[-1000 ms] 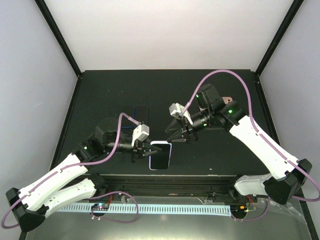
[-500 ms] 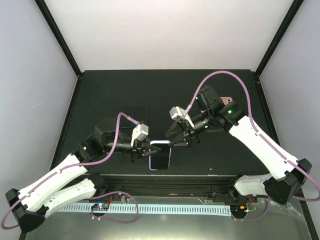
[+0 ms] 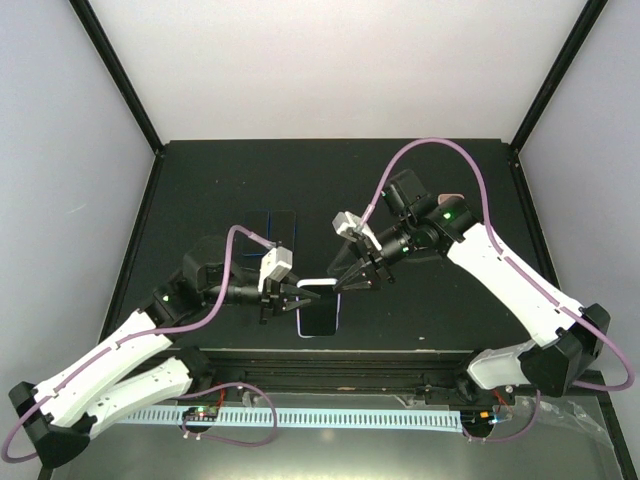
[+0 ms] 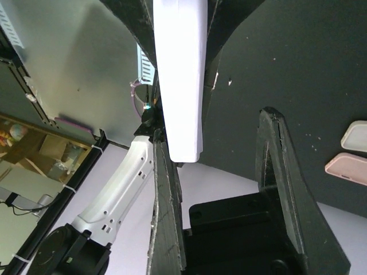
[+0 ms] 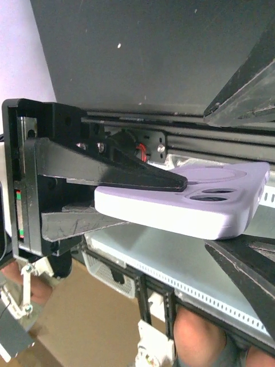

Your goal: Take the phone out of the phone case

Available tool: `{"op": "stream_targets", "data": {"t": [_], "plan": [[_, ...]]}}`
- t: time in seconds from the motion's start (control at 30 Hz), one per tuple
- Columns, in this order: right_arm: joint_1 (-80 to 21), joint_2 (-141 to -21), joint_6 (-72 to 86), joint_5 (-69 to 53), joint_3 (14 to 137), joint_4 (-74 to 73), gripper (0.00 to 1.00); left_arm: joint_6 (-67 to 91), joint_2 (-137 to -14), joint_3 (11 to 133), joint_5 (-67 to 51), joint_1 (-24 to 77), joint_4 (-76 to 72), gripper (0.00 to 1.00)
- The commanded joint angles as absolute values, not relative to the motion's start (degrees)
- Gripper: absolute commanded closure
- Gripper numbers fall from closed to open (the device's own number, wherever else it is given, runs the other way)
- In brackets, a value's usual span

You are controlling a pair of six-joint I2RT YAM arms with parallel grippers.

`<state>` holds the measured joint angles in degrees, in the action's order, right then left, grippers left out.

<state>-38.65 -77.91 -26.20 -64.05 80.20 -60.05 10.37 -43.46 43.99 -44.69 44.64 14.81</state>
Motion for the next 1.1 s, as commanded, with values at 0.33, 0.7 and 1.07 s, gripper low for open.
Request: {"op": "stream_targets", "data": {"t": [0.33, 0.7, 1.07], "plan": [[-38.85, -85.52, -31.48, -76.04, 86.19, -70.31, 0.49, 2.11, -33.14, 41.64, -50.96, 45.00, 3.11, 0.98], [-36.83, -82.09, -32.18, -69.17, 85.75, -69.29, 0.50, 11.36, -34.78, 44.65, -43.21, 45.18, 1.55, 0.98], [-36.79, -65.98, -29.05, -60.67, 68.91, -54.46, 0.52, 29.04, -39.25, 43.15, -33.43, 44.83, -11.92, 0.99]]}}
